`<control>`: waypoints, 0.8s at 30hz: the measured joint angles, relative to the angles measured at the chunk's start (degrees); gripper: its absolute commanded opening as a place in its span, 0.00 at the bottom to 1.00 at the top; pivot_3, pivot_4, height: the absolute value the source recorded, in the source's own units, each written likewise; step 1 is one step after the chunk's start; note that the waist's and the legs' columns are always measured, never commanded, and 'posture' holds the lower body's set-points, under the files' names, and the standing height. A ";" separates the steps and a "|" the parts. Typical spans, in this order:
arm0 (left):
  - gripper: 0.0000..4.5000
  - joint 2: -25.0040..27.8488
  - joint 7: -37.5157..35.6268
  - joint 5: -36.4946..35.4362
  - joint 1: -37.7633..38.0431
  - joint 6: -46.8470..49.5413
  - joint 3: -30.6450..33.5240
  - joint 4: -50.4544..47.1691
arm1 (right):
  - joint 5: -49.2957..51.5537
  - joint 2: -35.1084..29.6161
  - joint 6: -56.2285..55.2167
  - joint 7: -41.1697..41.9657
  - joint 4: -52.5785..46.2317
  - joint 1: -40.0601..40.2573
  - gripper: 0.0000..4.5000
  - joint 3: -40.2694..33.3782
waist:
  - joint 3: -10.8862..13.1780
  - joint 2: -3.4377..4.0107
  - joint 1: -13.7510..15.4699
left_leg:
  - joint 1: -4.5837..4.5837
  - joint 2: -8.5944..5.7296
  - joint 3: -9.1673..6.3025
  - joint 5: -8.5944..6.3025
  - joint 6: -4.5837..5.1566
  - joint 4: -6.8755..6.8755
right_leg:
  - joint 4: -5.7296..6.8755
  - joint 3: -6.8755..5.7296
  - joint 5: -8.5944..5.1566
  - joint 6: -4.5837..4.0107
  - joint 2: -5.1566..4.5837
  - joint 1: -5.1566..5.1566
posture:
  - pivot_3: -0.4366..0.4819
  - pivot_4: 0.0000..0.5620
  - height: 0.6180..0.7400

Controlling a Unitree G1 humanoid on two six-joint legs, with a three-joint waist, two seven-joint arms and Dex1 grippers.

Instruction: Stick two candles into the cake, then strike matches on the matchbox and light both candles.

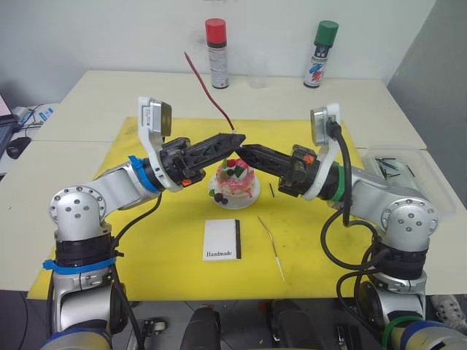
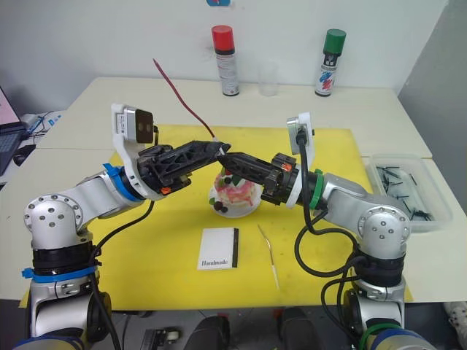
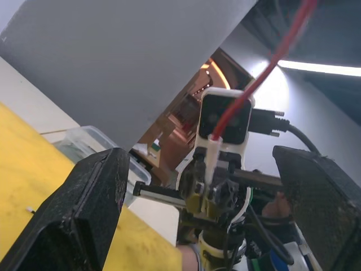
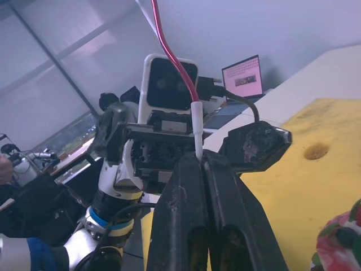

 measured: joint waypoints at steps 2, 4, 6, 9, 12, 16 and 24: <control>0.72 0.03 0.27 -1.15 0.00 0.05 0.02 0.39 | 0.91 -0.73 -0.55 -0.36 -0.34 0.47 0.00 0.31 | 0.00 0.00 0.00 | 0.00 0.00 0.00 0.00 0.00 -0.01 | -0.01 0.00 0.00 0.00 0.00 0.00 | 0.48 0.27 1.00; 0.59 0.18 0.13 -1.91 0.00 0.28 0.02 0.40 | 1.76 -0.93 -0.76 -0.48 -0.44 0.89 0.00 0.71 | 0.00 0.00 0.01 | -0.01 0.00 0.01 0.00 0.00 -0.02 | -0.02 0.01 0.00 0.00 0.00 -0.01 | 0.48 0.27 1.00; 0.45 0.28 -0.34 -2.08 0.01 0.50 -0.02 0.40 | 1.96 -0.97 -1.29 -0.55 -0.58 1.18 0.00 1.75 | 0.00 0.00 0.01 | 0.00 0.00 0.01 0.00 0.00 -0.02 | -0.02 0.01 -0.01 0.00 0.00 -0.01 | 0.48 0.27 1.00; 0.24 0.29 -0.53 -2.10 0.19 0.55 -0.42 0.38 | 1.96 -0.94 -2.04 -0.79 -0.60 1.46 0.00 3.01 | 0.00 0.00 0.02 | 0.00 0.00 0.01 0.00 0.00 -0.02 | -0.01 0.01 -0.01 0.00 0.00 -0.01 | 0.48 0.27 1.00; 0.03 0.29 -1.19 -2.11 0.22 0.51 -0.79 0.28 | 2.07 -0.93 -2.46 -1.38 -0.59 1.45 0.00 4.03 | 0.00 0.00 0.03 | 0.00 0.00 0.01 0.00 0.00 -0.02 | -0.02 0.01 -0.01 0.00 0.00 -0.01 | 0.48 0.27 1.00; 0.01 0.52 -1.74 -2.11 0.22 0.42 -0.78 0.33 | 3.23 -1.36 -2.76 -2.15 -0.17 0.89 0.00 4.44 | 0.00 0.00 0.03 | -0.01 0.00 0.01 0.00 0.00 -0.02 | -0.03 0.02 -0.01 0.00 0.00 -0.02 | 0.48 0.27 1.00; 0.00 2.49 -3.39 2.01 0.11 -0.45 -1.28 0.28 | 1.38 -6.93 -2.98 -1.09 -0.02 -1.94 0.37 7.85 | 0.00 0.00 0.02 | -0.02 -0.01 0.03 0.00 0.00 -0.04 | -0.05 0.03 -0.01 -0.01 0.00 -0.05 | 0.48 0.27 1.00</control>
